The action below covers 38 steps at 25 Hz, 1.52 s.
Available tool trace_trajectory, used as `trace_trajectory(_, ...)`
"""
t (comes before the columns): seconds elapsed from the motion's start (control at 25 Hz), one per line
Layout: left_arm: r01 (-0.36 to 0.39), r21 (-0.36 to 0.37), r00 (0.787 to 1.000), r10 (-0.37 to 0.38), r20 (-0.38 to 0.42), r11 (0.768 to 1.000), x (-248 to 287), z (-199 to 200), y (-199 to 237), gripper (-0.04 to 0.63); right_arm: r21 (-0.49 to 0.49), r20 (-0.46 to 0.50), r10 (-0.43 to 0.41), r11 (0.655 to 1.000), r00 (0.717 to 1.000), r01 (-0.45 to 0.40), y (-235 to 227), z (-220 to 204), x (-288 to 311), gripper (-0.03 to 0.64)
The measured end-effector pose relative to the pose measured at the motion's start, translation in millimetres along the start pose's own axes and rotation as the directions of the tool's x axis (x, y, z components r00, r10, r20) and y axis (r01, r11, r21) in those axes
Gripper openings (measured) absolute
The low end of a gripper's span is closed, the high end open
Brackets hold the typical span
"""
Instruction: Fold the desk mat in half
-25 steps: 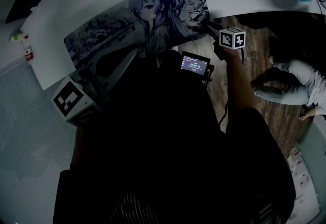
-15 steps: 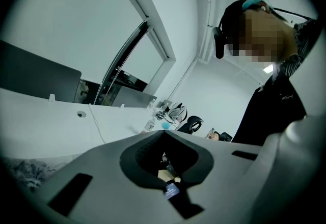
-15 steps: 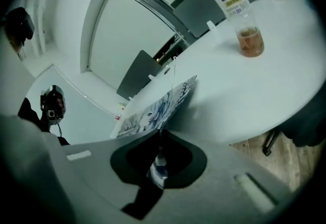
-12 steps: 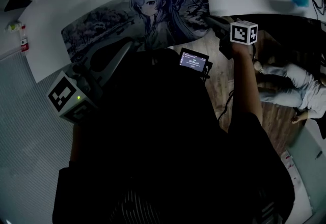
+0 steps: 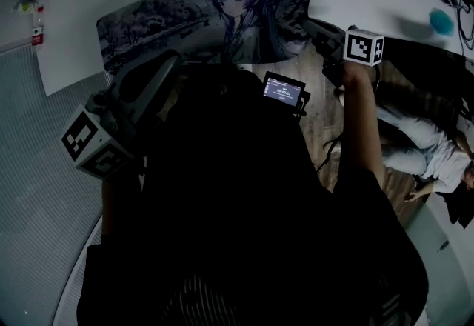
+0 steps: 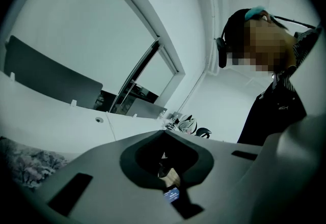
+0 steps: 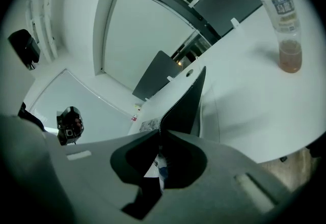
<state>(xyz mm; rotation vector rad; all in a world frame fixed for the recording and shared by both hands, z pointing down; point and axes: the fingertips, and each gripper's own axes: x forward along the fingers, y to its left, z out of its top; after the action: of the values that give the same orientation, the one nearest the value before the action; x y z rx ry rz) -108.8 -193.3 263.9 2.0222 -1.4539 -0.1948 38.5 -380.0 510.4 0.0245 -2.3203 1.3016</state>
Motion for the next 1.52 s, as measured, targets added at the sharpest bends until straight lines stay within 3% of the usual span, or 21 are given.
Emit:
trace_trajectory(0.12, 0.026, -0.005, 0.999, -0.026, 0.029, 1.0, -13, -1, 3, 0.005, 0.022, 0.024, 0.016, 1.0, 1.0, -0.016, 2, 4, 10, 0.021)
trace_trajectory(0.36, -0.001, 0.008, 0.999, 0.001, 0.038, 1.0, -22, 6, 8, 0.005, 0.04, 0.076, 0.04, 0.998, 0.996, -0.043, 18, 9, 13, 0.021)
trace_trajectory(0.64, 0.091, 0.04, 0.994, -0.088, -0.063, 0.995, -12, 6, 12, 0.005, 0.093, 0.163, 0.06, 0.993, 0.985, -0.076, 40, 14, 9, 0.021)
trace_trajectory(0.8, 0.104, 0.037, 0.994, -0.102, -0.049, 0.994, -16, 21, 24, 0.005, 0.068, 0.206, 0.095, 0.991, 0.974, -0.111, 63, 30, 10, 0.02)
trace_trajectory(1.16, 0.073, 0.056, 0.997, -0.074, 0.018, 0.996, -66, 59, 71, 0.005, 0.071, 0.234, 0.038, 0.996, 0.971, -0.056, 92, 47, 26, 0.02)
trace_trajectory(1.32, 0.058, 0.07, 0.997, -0.062, 0.054, 0.996, -94, 70, 94, 0.005, 0.043, 0.237, 0.045, 0.997, 0.97, -0.057, 113, 55, 50, 0.02)
trace_trajectory(1.52, 0.068, 0.055, 0.994, -0.072, 0.082, 0.996, -145, 89, 147, 0.005, 0.013, 0.208, -0.011, 1.0, 0.978, 0.009, 139, 65, 99, 0.02)
